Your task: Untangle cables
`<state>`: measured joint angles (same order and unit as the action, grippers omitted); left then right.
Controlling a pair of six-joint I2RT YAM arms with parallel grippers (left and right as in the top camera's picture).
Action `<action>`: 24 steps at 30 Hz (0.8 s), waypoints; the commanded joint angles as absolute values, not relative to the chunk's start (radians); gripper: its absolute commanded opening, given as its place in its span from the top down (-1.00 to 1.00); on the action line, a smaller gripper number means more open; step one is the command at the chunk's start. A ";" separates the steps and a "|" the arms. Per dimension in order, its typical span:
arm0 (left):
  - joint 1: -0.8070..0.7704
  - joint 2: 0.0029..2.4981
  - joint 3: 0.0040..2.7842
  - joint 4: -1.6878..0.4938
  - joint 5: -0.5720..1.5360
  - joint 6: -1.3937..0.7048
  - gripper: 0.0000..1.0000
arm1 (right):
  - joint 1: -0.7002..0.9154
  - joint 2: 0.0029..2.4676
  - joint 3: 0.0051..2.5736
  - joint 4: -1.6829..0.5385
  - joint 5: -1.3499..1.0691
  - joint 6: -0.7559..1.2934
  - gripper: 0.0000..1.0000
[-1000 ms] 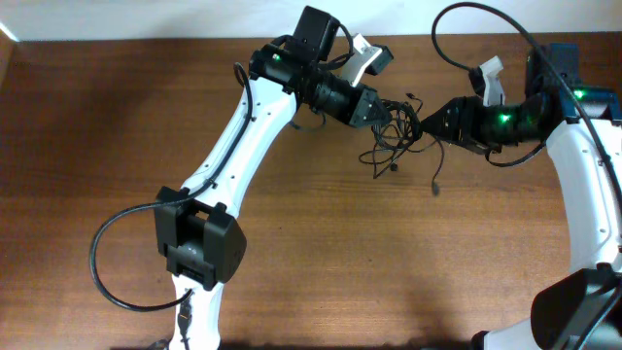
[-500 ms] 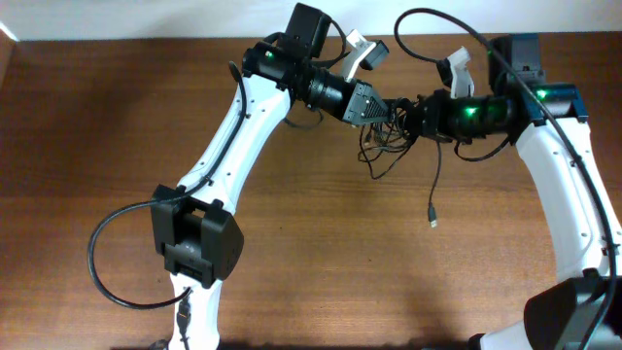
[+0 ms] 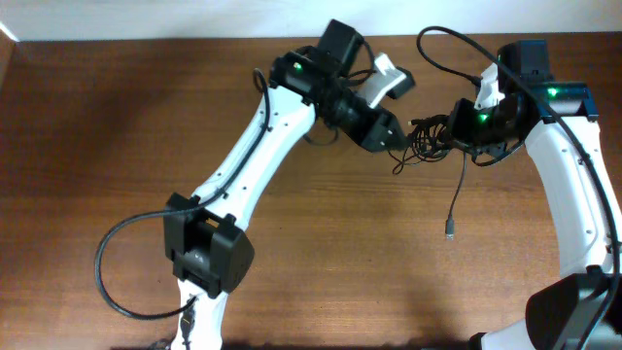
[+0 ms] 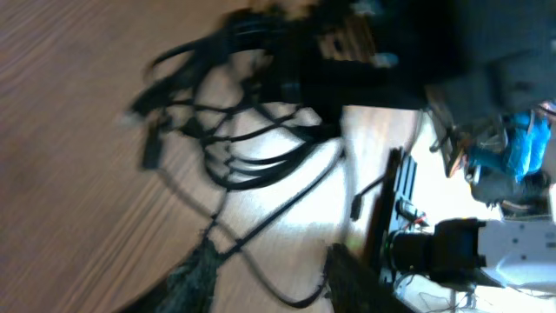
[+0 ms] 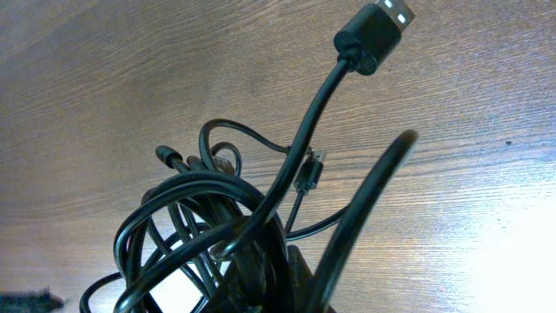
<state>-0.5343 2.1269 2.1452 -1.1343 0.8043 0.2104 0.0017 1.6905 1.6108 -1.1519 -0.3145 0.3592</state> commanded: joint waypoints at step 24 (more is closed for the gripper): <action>-0.631 2.202 2.146 -1.071 0.527 0.446 1.00 | 0.006 1.691 1.610 -1.221 -0.505 0.266 0.91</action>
